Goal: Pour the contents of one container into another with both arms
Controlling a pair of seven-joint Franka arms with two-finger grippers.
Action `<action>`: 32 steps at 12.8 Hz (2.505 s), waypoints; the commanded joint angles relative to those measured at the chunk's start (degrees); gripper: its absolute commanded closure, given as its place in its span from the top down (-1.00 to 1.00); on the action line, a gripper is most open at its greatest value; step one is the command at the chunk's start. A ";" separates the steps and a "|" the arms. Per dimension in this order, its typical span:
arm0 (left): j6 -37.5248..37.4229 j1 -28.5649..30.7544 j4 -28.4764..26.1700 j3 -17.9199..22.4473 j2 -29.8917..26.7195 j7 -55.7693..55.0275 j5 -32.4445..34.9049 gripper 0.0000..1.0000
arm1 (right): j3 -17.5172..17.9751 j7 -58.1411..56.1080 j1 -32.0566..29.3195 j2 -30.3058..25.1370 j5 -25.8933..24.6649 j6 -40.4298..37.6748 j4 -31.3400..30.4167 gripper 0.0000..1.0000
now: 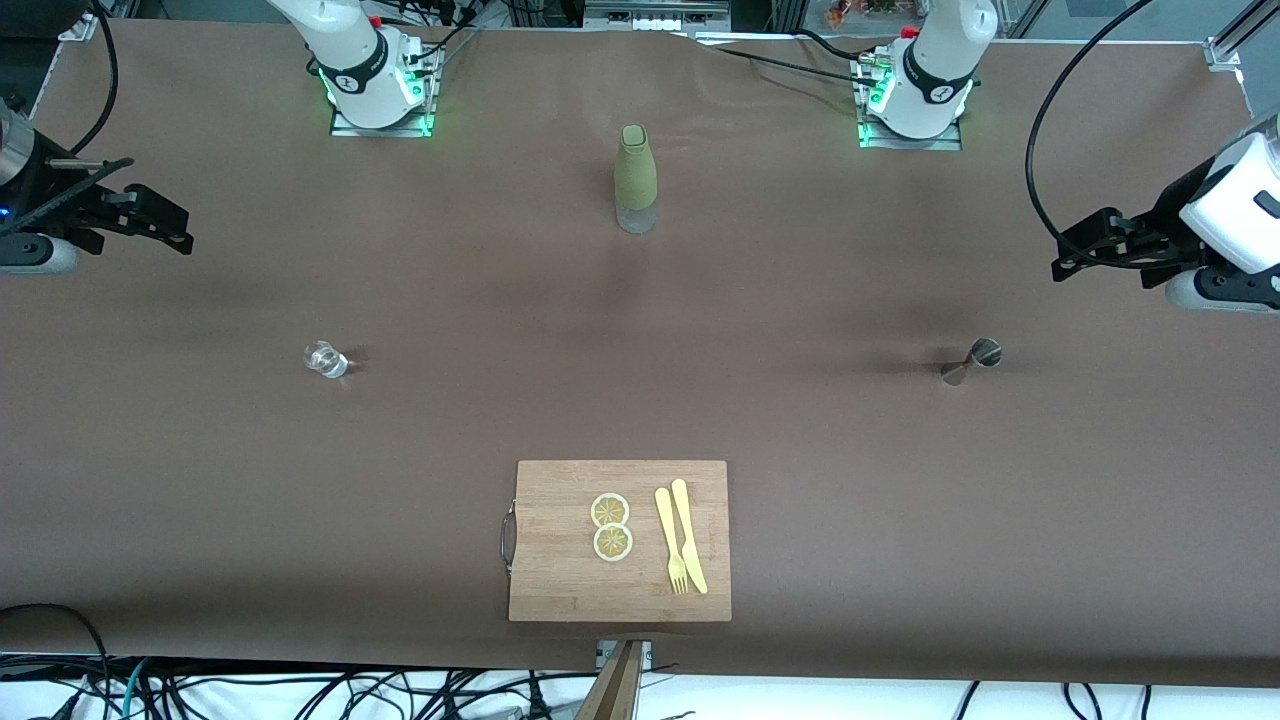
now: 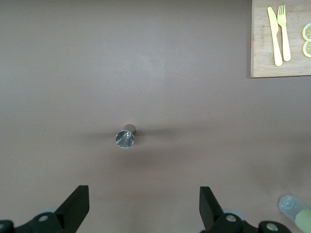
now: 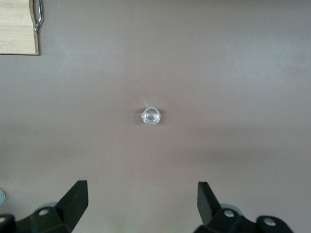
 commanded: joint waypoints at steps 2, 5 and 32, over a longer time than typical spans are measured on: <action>-0.17 -0.83 -0.98 0.82 -1.06 -0.13 -0.92 1.00 | -0.10 0.65 0.20 -0.60 0.00 -0.20 -0.40 1.00; -0.17 -0.83 -0.89 0.82 -1.06 -0.21 -0.92 1.00 | -0.10 0.30 0.20 -0.51 -0.09 -0.29 -0.40 1.00; -5.36 15.76 -16.63 23.84 15.97 91.76 -40.89 1.00 | -12.82 -40.24 0.11 4.04 7.98 -0.20 -8.49 1.00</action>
